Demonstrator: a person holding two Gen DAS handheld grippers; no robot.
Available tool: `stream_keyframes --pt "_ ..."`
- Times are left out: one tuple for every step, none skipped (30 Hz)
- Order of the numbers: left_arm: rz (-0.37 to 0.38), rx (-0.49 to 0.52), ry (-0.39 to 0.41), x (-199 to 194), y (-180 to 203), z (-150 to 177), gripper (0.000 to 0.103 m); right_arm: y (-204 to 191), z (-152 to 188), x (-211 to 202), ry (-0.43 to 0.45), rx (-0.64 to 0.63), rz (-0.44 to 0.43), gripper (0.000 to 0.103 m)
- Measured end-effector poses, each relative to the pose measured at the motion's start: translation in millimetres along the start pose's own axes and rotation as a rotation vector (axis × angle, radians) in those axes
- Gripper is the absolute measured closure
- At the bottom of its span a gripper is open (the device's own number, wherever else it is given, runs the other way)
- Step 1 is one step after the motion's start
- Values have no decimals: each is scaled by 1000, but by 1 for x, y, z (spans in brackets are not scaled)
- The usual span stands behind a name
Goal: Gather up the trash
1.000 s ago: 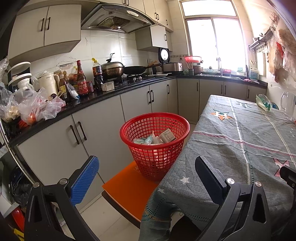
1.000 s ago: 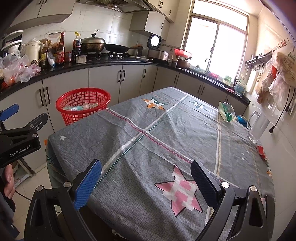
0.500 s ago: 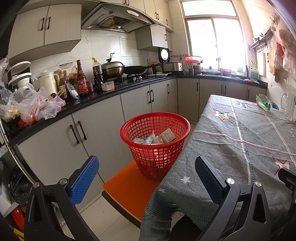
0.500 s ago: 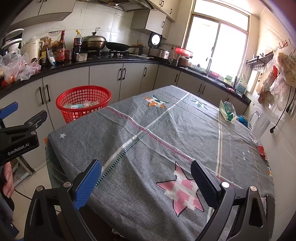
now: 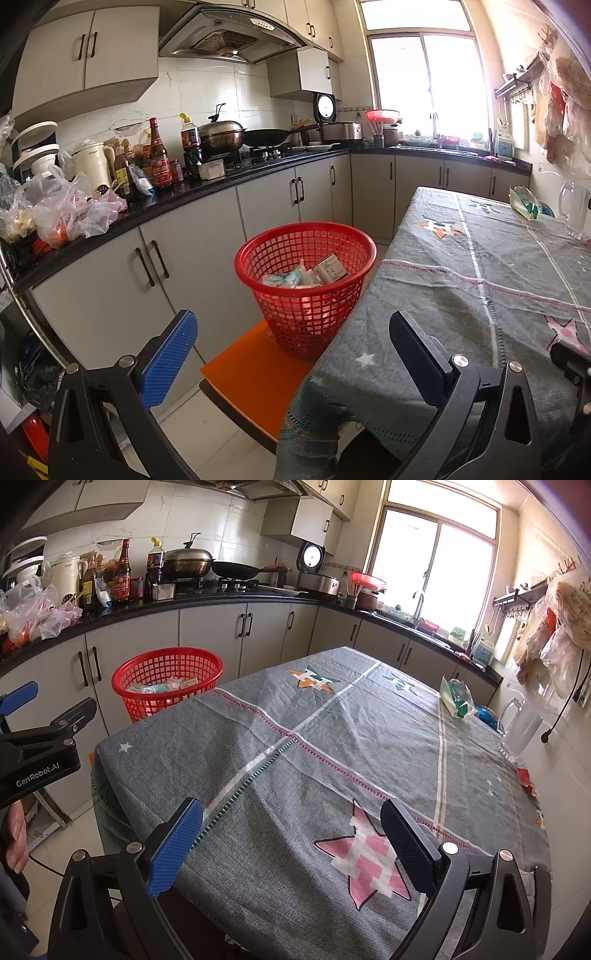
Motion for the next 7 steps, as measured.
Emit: stream_keyframes --pt "17 3 3 0 3 -3 0 2 1 2 -2 7 -4 4" --pt "44 -1 4 -1 8 -6 0 8 3 3 -3 24 -5 4" --pt "68 -6 3 -2 13 -10 0 15 4 3 -2 43 -3 4" --pt "92 -8 -1 -3 21 -14 0 24 5 4 -1 66 3 4" --pt "110 0 -1 -6 31 -18 0 38 7 3 0 103 19 4" --pt "138 28 -2 -8 46 -21 0 52 9 2 -1 134 34 4" --pt "171 57 -5 -10 64 -24 0 71 12 1 -1 176 59 4"
Point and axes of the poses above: each gripper's, at about its wrist camera, not at the fingertips, and x roughly the way its jaws point, y to its right, z to its underside, the point moved 7 cm from there along x, roughly the way its jaws point, and after that the axes turned 14 degrees about -z, right-handed, at the moved point
